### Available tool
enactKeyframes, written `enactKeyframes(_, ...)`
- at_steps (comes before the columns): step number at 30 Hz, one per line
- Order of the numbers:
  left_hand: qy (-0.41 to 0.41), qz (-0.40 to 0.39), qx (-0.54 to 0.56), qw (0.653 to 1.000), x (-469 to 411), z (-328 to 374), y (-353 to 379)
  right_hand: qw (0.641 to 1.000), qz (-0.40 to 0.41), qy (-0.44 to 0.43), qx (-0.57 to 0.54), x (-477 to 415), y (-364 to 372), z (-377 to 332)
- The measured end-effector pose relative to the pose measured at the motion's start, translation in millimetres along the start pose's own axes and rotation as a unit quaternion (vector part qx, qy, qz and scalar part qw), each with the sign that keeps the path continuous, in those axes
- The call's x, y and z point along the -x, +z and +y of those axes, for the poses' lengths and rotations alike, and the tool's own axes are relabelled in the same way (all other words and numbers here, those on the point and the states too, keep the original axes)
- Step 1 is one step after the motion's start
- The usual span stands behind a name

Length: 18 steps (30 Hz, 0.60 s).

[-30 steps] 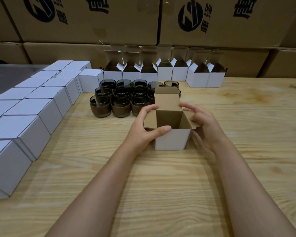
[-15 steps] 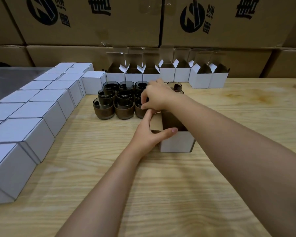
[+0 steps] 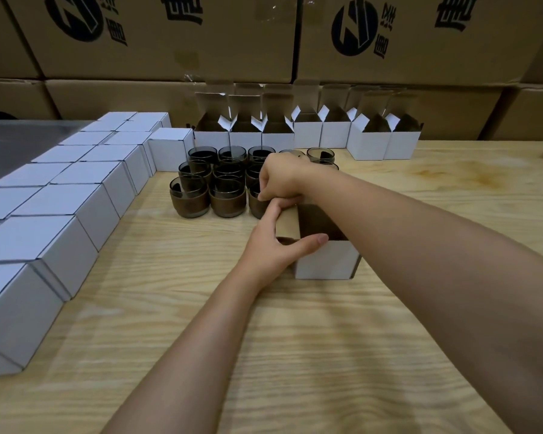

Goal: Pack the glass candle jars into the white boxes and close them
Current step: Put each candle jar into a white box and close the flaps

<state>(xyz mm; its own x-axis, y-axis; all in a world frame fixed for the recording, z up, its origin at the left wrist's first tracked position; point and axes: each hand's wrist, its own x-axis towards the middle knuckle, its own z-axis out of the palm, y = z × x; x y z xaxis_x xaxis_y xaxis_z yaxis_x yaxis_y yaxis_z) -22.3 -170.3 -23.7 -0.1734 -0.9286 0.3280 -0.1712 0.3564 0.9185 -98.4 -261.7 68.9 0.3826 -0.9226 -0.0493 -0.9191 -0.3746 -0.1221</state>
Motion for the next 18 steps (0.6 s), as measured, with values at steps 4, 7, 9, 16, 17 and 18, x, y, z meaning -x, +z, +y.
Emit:
enactKeyframes(4,-0.01,-0.007,-0.014,1.0,0.8,0.2,-1.5,0.996,0.002,-0.018,-0.088,8.4,-11.7,4.6)
enactKeyframes(7,-0.009,-0.01,-0.011,1.0,1.9,1.8,-1.9,0.981,0.048,-0.025,-0.184,24.9,-38.6,9.4)
enactKeyframes(9,-0.008,-0.009,-0.002,1.0,2.2,1.5,-1.8,0.978,0.057,-0.037,-0.2,41.9,-60.9,14.6)
enactKeyframes(16,-0.01,0.001,-0.023,1.0,2.0,3.8,-2.0,0.988,0.01,-0.016,-0.151,97.4,-91.4,39.2)
enactKeyframes(17,-0.012,0.003,-0.025,1.0,2.0,4.1,-1.7,0.989,0.0,-0.008,-0.145,102.7,-88.9,41.8)
enactKeyframes(18,-0.013,0.005,-0.024,1.0,2.1,3.7,-1.6,0.99,-0.008,0.0,-0.142,106.9,-85.2,44.2)
